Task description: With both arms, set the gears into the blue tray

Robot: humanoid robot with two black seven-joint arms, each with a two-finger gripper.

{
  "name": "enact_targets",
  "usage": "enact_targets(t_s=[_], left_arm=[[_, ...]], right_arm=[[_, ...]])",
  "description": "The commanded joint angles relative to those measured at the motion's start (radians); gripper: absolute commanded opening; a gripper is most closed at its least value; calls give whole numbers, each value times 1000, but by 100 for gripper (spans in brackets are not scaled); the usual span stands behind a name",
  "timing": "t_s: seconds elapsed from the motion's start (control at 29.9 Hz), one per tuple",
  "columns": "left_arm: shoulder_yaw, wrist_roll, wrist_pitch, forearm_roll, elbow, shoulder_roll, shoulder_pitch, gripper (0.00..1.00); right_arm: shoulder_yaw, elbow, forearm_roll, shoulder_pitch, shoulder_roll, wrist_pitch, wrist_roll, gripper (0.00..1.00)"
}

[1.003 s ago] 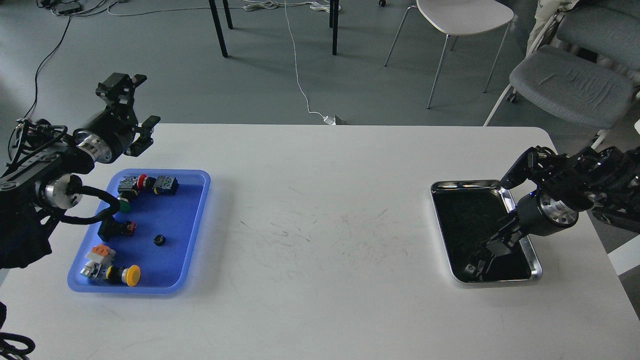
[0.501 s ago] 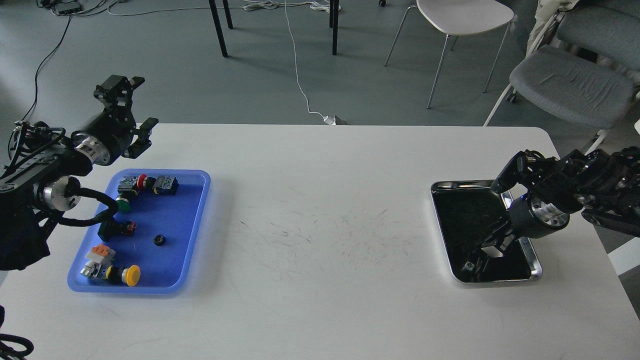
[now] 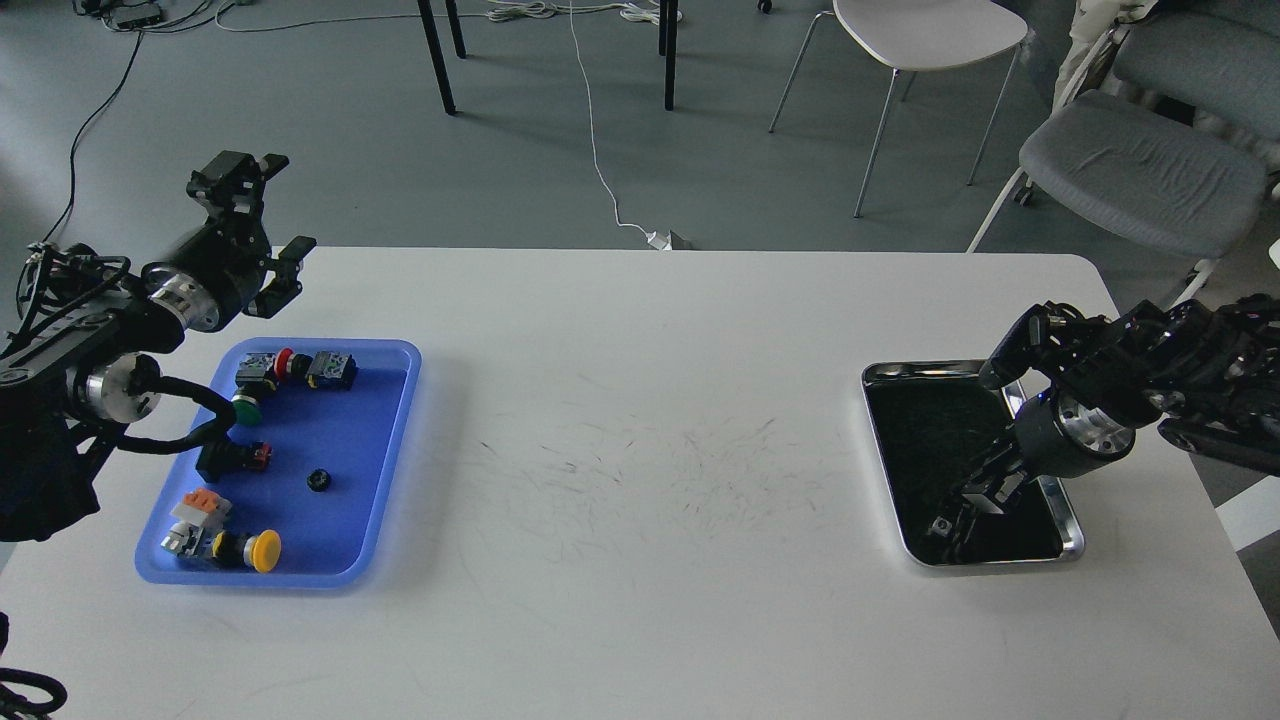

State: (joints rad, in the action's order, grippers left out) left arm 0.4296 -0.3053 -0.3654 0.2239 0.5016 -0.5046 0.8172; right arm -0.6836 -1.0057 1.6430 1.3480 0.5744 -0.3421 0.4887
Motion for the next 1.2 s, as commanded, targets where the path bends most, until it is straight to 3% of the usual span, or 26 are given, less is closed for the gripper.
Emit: enact_targets(t_s=[0.0,0.37,0.57,1.07,1.17], left_arm=[[0,0,-1,0,0,0,-1,99],[1,0,-1,0,0,0,-13,99],[0,0,0,2,0,0,-13,99],[-2,2,0,5,0,-11,-13,99],[-2,2,0,6,0,-11,-13,99]], right_arm=[[-1,6,0,-6,-7,0,0,38],[-2,9,21,-9,-13,-3,0,21],[-2,9,23,-3,-13,-9,0,2],[70,18,-32,181,-19,-9,0,1],[99,28,-81,239,-69,-9,0,1]])
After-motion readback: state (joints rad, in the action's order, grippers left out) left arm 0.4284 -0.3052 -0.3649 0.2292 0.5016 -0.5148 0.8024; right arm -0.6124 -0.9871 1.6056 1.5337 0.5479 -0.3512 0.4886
